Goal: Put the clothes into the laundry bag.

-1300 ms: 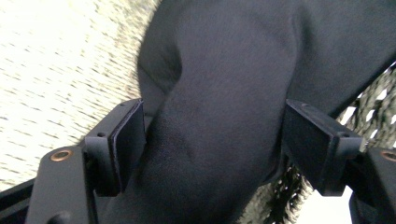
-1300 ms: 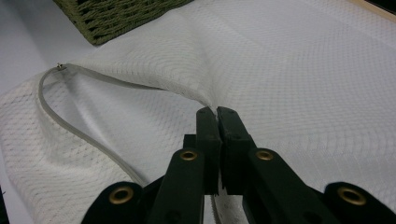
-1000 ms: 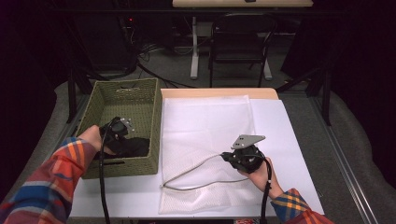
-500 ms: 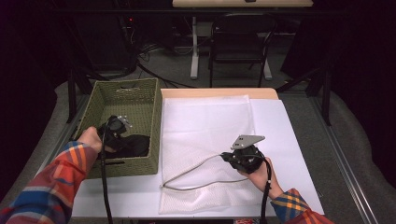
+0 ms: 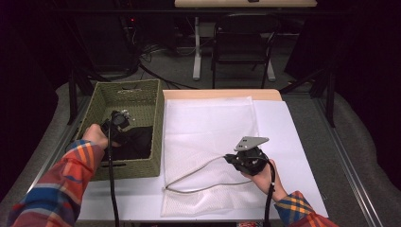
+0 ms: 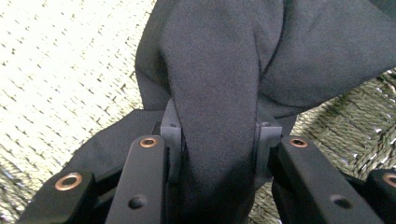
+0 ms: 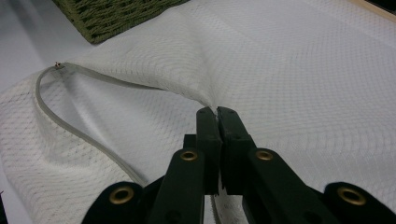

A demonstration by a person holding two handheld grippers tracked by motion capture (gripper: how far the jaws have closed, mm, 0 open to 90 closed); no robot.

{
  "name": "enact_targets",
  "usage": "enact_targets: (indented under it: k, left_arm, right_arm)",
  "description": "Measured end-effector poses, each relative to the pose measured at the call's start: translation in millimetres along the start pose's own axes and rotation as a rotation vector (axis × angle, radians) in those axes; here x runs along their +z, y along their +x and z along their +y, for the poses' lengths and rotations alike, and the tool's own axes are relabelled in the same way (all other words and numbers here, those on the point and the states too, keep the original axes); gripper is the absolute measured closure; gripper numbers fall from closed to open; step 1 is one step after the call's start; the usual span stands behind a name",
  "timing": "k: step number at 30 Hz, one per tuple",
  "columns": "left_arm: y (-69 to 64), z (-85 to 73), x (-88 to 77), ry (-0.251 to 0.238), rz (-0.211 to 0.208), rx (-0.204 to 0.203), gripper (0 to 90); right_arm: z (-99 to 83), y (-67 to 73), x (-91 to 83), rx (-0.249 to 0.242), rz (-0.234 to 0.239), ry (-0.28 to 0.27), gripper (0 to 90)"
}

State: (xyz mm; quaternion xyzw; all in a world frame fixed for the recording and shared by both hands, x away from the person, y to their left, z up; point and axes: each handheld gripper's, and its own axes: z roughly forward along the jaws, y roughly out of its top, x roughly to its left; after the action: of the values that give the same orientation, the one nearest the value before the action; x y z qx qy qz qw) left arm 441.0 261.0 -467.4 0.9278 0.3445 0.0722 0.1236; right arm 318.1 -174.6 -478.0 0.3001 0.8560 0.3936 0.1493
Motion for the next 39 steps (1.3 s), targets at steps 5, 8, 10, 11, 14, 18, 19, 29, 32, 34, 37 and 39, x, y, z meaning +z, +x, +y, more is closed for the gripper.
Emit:
enact_targets:
  k: [5, 8, 10, 11, 14, 18, 19, 29, 32, 34, 37, 39]
  left_arm:
    - [-0.3, -0.5, -1.0, 0.013, -0.024, 0.027, 58.7]
    - [-1.8, -0.8, -2.3, 0.027, -0.036, 0.056, 44.3]
    - [-2.1, -1.1, -3.0, 0.033, -0.025, 0.067, 34.7]
    - [-1.9, -1.4, -2.4, 0.035, -0.022, 0.065, 29.8]
    - [0.1, -3.0, 0.2, 0.048, -0.013, 0.071, 14.7]
    - [1.1, -5.2, 9.3, 0.086, -0.015, 0.081, 5.6]
    - [1.4, -5.4, 11.5, 0.1, -0.011, 0.085, 4.2]
    - [4.3, -8.9, 31.7, 0.158, -0.015, 0.13, 23.2]
    - [4.7, -10.5, 31.4, 0.142, -0.022, 0.139, 36.4]
    - [4.3, -11.9, 30.4, 0.131, -0.033, 0.146, 46.4]
    - [4.1, -14.2, 28.0, 0.112, -0.027, 0.131, 56.3]
    - [3.7, -14.8, 26.6, 0.105, -0.024, 0.135, 59.2]
  right_arm:
    - [-0.6, 0.1, 0.0, -0.003, -0.001, 0.0, 88.2]
    - [-0.6, 0.6, 0.2, 0.0, -0.001, 0.002, 88.2]
    - [-0.5, 0.4, 0.4, -0.001, 0.0, 0.001, 88.2]
    - [-0.5, 0.6, 0.4, 0.002, 0.0, 0.002, 88.2]
    - [-0.2, 0.3, -0.4, -0.001, -0.001, 0.0, 88.2]
    - [-0.2, 0.3, 0.4, -0.001, 0.0, 0.003, 88.2]
    - [-0.2, 0.3, 0.6, -0.003, 0.001, 0.003, 88.2]
    - [-0.5, 0.2, 0.1, 0.008, 0.0, 0.003, 88.1]
    - [-0.5, -0.2, 0.2, 0.006, 0.0, 0.003, 88.1]
    - [-0.4, 0.2, 0.1, 0.007, -0.003, 0.0, 88.1]
    - [0.3, 1.0, -0.6, 0.004, -0.006, -0.003, 88.1]
    - [0.8, 1.2, -1.0, 0.005, -0.005, -0.004, 88.1]
